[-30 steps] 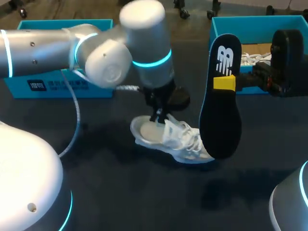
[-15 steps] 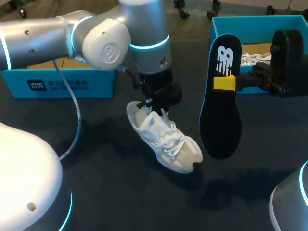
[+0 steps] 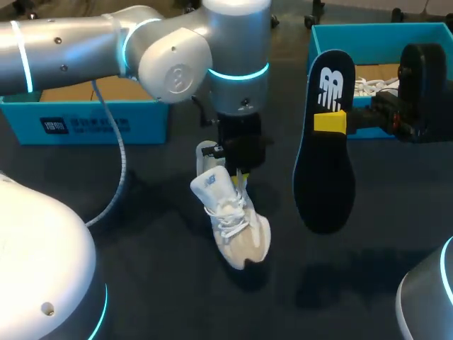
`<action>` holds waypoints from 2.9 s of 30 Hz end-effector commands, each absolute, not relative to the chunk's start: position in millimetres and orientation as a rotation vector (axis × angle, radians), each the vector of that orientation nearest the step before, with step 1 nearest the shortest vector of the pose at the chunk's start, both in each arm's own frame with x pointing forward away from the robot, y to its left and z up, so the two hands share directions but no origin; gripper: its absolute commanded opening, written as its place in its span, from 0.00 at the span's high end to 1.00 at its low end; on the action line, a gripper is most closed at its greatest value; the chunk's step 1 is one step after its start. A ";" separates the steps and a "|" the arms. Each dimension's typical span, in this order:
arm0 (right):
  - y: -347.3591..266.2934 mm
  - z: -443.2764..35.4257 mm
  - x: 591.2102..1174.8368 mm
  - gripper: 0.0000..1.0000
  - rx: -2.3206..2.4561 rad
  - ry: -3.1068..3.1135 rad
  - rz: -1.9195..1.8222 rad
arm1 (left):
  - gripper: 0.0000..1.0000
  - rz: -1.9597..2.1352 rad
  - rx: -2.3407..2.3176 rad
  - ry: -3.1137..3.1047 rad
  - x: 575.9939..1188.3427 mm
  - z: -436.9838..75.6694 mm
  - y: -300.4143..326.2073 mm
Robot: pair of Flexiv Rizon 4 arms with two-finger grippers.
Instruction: Take the shoe out of the shoebox, open the shoe tongue, remove and reinsert the insole, then place the shoe into the shoebox
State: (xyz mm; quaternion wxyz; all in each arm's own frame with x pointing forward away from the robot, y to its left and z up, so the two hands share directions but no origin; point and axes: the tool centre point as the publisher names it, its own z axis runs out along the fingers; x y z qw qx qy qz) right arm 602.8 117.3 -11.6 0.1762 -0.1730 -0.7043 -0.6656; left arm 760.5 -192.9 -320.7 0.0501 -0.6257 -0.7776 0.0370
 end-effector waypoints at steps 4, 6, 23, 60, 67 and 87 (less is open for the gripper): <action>118.8 -11.9 604.4 1.00 -0.489 -1.994 -1.884 | 1.00 0.084 -1.939 -2.308 761.8 -322.4 -195.1; 118.8 -11.9 604.4 1.00 -0.489 -1.994 -1.884 | 1.00 0.081 -1.945 -2.305 761.3 -323.2 -195.1; 118.8 -11.9 604.4 1.00 -0.489 -1.994 -1.884 | 1.00 0.043 -2.113 -2.135 725.4 -352.8 -196.2; 118.8 -11.9 604.4 1.00 -0.489 -1.994 -1.884 | 0.00 0.695 -2.304 -2.299 745.0 -277.8 -205.4; 118.8 -11.9 604.4 1.00 -0.489 -1.994 -1.884 | 0.00 1.039 -2.288 -2.394 747.9 -244.7 -202.0; 118.8 -11.9 604.4 1.00 -0.489 -1.994 -1.884 | 0.00 1.486 -2.560 -2.354 756.5 -237.3 -195.0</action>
